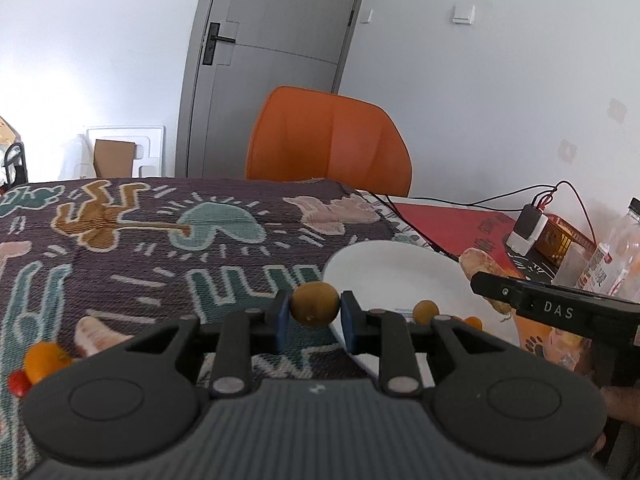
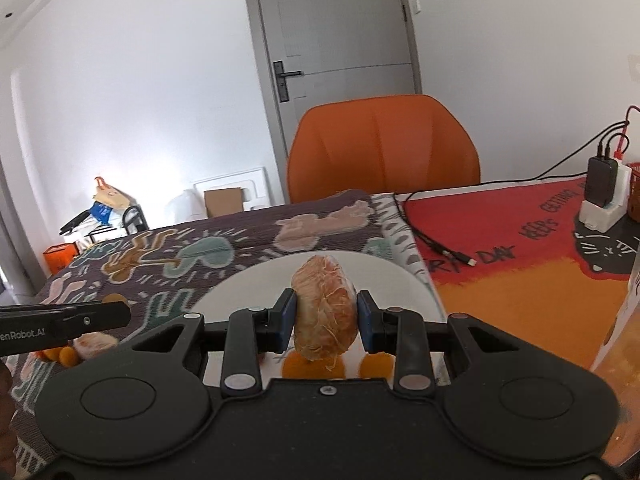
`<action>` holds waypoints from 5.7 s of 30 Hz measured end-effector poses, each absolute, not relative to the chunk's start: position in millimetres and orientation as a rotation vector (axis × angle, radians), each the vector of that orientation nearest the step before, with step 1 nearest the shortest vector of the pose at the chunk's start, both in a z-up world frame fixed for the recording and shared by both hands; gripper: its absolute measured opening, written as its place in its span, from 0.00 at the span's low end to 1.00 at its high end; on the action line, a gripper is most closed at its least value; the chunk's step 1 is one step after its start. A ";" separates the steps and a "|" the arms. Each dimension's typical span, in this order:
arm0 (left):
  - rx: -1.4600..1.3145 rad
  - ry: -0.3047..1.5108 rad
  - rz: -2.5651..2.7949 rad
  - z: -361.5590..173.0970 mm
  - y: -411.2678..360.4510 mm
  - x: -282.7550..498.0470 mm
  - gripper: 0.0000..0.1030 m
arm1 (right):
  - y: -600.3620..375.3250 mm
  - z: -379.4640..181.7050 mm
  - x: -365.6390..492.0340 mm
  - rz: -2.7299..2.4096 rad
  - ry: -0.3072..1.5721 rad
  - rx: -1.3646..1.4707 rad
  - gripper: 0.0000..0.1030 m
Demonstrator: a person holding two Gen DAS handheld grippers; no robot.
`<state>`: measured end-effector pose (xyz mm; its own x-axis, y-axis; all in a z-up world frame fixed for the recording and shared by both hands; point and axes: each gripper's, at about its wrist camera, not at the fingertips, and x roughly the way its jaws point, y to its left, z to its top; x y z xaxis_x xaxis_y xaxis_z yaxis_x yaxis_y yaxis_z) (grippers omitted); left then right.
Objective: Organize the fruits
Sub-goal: 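Release the peeled segment on the plate with the right gripper while the left carries the yellow fruit, then lower the yellow fruit onto the plate and open the left gripper, then withdraw both open grippers from the plate toward the fruit pile, then grasp the red fruit with the left gripper while the right grasps a small orange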
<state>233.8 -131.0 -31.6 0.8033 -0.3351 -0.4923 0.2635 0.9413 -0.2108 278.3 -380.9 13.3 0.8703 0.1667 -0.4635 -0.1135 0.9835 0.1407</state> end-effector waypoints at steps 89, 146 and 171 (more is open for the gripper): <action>-0.264 0.523 0.077 -59.0 47.5 164.3 0.64 | -268.0 5.5 221.5 0.398 0.509 0.153 1.00; -0.335 0.527 0.061 -64.1 87.9 154.4 0.22 | -142.9 -29.7 276.7 0.597 0.703 0.016 0.39; -0.297 0.518 -0.055 -54.1 30.5 162.6 0.22 | -216.0 4.8 252.9 0.506 0.587 0.102 0.20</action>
